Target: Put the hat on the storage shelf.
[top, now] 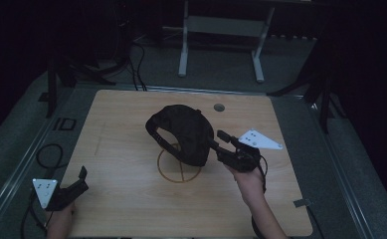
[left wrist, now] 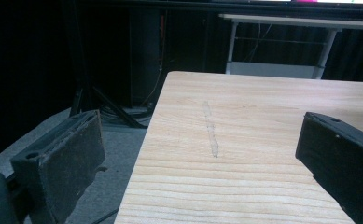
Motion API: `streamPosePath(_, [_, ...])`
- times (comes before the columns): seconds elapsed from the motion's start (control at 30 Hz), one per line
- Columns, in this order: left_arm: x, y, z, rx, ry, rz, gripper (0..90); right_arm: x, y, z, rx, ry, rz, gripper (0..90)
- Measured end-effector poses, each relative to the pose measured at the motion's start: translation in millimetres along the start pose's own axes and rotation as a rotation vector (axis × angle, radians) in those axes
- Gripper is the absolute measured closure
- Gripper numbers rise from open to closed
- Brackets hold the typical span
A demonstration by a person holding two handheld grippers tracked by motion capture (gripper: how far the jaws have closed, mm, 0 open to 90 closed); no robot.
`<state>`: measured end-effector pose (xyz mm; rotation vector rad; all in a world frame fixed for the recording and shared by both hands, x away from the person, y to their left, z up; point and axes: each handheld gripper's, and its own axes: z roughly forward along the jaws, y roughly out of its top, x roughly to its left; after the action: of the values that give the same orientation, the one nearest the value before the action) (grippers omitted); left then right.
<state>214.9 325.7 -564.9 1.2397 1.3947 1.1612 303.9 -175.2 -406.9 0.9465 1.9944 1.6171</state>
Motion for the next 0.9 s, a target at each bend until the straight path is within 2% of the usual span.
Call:
streamPosePath(0.13, [-0.1,-0.1,-0.2,-0.002,0.0,-0.001,1.8,-5.9,0.0,-3.8,0.008,-0.015,-0.006,38.3])
streamPosePath(0.33, [-0.2,-0.1,0.0,-0.001,0.0,0.001,1.8,-22.1,-7.7,-12.5,0.024,-0.05,-0.001,28.2])
streamPosePath(0.4, [-0.3,-0.1,-0.1,-0.002,0.001,0.0,1.8,-30.0,-12.5,-17.1,0.033,-0.044,-0.002,19.9])
streamPosePath(0.47, [-0.4,-0.2,-0.1,-0.003,0.001,0.001,1.8,-35.0,-16.3,-20.9,0.036,-0.064,-0.009,19.1])
streamPosePath(0.57, [-0.6,-0.1,-0.1,-0.003,0.002,0.002,1.8,-45.4,-22.9,-28.4,0.034,-0.065,-0.001,16.1])
streamPosePath(0.67, [-0.6,-0.2,-0.2,-0.004,0.003,0.002,1.8,-55.5,-28.9,-34.5,0.035,-0.093,0.007,14.8])
streamPosePath(0.9, [-0.6,-0.3,-0.5,-0.007,0.002,0.004,1.8,-76.1,-47.2,-46.9,0.046,-0.16,-0.014,13.7])
